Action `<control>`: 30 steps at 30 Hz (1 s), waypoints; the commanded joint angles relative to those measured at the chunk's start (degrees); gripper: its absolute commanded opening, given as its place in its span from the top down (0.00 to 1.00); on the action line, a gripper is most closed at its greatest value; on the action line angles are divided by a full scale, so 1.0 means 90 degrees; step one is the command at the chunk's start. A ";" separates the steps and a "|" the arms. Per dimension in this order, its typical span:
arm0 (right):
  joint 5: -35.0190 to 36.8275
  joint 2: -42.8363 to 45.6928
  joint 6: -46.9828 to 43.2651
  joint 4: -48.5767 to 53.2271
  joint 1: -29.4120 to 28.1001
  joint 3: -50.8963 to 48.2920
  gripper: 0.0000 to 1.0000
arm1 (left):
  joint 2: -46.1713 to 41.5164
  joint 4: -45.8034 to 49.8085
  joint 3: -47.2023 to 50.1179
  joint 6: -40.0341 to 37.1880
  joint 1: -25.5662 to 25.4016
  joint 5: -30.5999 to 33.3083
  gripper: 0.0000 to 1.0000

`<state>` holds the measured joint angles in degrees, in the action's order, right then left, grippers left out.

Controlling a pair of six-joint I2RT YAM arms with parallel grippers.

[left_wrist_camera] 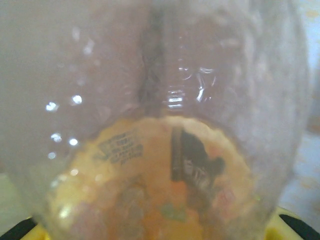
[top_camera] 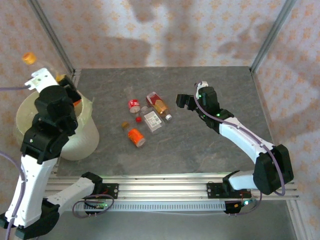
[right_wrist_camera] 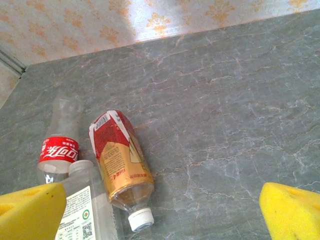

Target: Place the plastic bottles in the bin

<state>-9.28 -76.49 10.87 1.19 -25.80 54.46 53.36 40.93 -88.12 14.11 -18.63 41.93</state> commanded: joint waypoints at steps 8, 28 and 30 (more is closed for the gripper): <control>-0.0168 -0.0059 0.0093 -0.0240 0.0030 0.0113 0.01 | 0.0879 0.2327 -0.0318 0.0129 0.1991 -0.0117 0.59; -0.0163 -0.0093 0.0055 -0.0132 0.0032 0.0102 0.01 | 0.0725 0.2660 0.0996 0.0341 0.3422 -0.1963 0.48; -0.0161 -0.0099 0.0069 -0.0132 0.0029 0.0092 0.01 | 0.0750 0.2653 0.1016 0.0363 0.3431 -0.2018 0.45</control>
<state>-10.55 -77.10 10.96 0.43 -25.80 54.46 60.25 63.70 -79.13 16.56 11.77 25.23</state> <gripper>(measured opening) 0.993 0.540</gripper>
